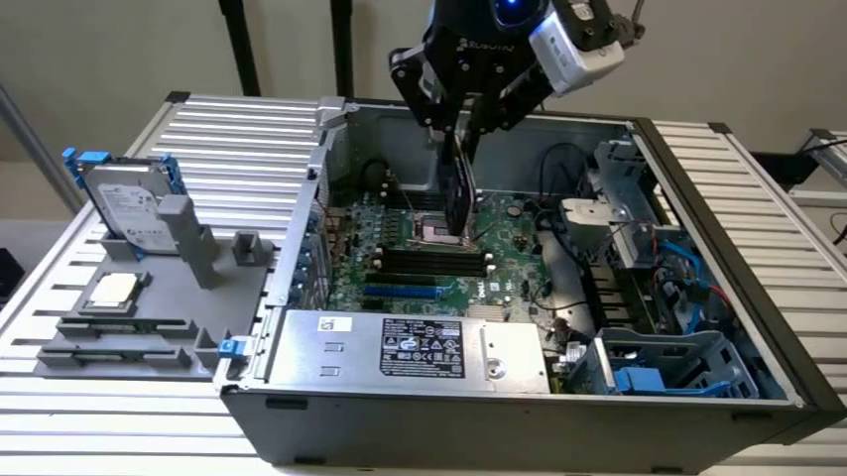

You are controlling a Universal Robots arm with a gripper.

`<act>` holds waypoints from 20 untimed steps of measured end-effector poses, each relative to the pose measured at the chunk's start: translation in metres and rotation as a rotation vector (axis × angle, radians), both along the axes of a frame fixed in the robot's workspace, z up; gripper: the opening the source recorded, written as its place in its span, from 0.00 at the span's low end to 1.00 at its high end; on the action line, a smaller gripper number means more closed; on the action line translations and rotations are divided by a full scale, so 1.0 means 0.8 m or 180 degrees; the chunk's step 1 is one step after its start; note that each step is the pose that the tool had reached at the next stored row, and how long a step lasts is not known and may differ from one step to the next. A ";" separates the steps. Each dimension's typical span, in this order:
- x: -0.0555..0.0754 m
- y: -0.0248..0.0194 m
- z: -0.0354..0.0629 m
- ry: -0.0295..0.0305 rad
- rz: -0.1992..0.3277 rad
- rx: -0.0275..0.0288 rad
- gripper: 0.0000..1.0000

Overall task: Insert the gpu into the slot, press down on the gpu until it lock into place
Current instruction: 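Insert the gpu into the slot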

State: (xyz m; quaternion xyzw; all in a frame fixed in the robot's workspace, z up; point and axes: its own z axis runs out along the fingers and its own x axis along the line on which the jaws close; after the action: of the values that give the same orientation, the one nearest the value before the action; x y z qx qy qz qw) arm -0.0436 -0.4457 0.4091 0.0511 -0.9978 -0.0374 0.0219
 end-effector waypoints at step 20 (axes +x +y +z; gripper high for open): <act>0.000 0.0000 -0.008 -0.0016 0.1158 -0.0002 0.26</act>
State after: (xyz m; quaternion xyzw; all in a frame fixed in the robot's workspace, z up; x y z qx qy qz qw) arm -0.0435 -0.4457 0.4030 0.2308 -0.9721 -0.0323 0.0259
